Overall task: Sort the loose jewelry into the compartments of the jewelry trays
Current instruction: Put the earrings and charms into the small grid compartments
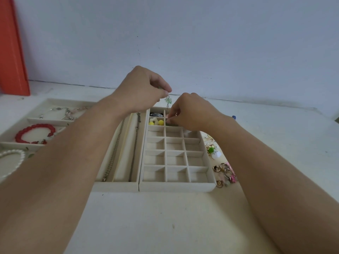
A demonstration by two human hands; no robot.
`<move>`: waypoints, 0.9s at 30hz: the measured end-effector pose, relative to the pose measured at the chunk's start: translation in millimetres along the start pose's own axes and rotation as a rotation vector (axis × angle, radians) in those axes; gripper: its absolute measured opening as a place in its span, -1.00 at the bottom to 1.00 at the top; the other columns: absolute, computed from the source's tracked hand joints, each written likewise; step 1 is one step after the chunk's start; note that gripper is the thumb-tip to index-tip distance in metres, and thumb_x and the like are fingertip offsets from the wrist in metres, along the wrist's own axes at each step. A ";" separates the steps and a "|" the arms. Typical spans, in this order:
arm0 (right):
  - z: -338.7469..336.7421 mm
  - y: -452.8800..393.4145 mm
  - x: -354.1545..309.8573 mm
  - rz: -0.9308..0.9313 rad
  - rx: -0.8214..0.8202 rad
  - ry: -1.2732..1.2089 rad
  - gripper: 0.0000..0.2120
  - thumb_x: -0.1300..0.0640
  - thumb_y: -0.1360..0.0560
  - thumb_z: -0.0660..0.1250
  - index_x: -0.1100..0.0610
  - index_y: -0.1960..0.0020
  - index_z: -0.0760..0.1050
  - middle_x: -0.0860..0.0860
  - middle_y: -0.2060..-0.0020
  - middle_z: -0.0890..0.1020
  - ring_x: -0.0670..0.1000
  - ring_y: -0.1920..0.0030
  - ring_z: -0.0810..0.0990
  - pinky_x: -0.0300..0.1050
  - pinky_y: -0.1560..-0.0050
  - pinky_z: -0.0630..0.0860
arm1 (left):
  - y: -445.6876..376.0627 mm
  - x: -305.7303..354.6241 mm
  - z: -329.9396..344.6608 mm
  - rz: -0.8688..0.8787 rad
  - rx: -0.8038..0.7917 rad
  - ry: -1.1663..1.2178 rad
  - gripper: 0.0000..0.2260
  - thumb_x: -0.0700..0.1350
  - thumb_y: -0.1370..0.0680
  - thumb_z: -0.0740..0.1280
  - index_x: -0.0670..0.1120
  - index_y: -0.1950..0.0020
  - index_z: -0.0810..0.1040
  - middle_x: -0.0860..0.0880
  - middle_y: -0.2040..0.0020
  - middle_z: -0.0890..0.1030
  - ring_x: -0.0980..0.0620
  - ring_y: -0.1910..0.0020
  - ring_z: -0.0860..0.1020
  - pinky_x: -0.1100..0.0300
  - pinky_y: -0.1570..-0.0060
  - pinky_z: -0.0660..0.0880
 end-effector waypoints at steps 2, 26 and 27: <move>2.1 0.1 0.7 0.011 -0.013 -0.004 -0.93 -0.04 -0.49 0.47 -0.08 0.07 0.72 -0.08 0.22 0.66 -0.01 0.15 0.60 -0.05 0.06 0.60 | 0.2 0.7 -0.9 0.007 0.006 -0.003 -0.92 -0.19 -0.54 0.45 -0.04 0.03 0.73 0.02 0.17 0.68 0.21 0.25 0.59 0.55 0.48 0.30; -0.2 2.8 10.6 0.118 -0.074 -0.058 -0.91 0.05 -0.44 0.50 -0.14 0.17 0.72 -0.14 0.23 0.62 -0.04 0.20 0.60 -0.16 0.18 0.50 | 0.1 -1.8 -0.3 -0.005 0.015 0.006 -0.92 -0.18 -0.53 0.45 -0.03 0.04 0.73 0.06 0.17 0.68 0.21 0.23 0.59 0.57 0.44 0.32; 0.1 3.4 10.1 0.118 -0.060 -0.029 -0.93 0.03 -0.44 0.50 -0.14 0.17 0.72 -0.14 0.20 0.62 -0.03 0.16 0.61 -0.16 0.20 0.49 | 0.2 -1.9 -0.1 -0.005 0.012 0.005 -0.92 -0.18 -0.54 0.45 -0.02 0.03 0.73 0.05 0.16 0.68 0.21 0.22 0.59 0.57 0.43 0.32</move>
Point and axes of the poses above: each hand's wrist, its own y-axis away from the middle knuckle, its own z-axis out of the palm, x = y × z, the point moved 8 cm from there along -y, towards the middle knuckle
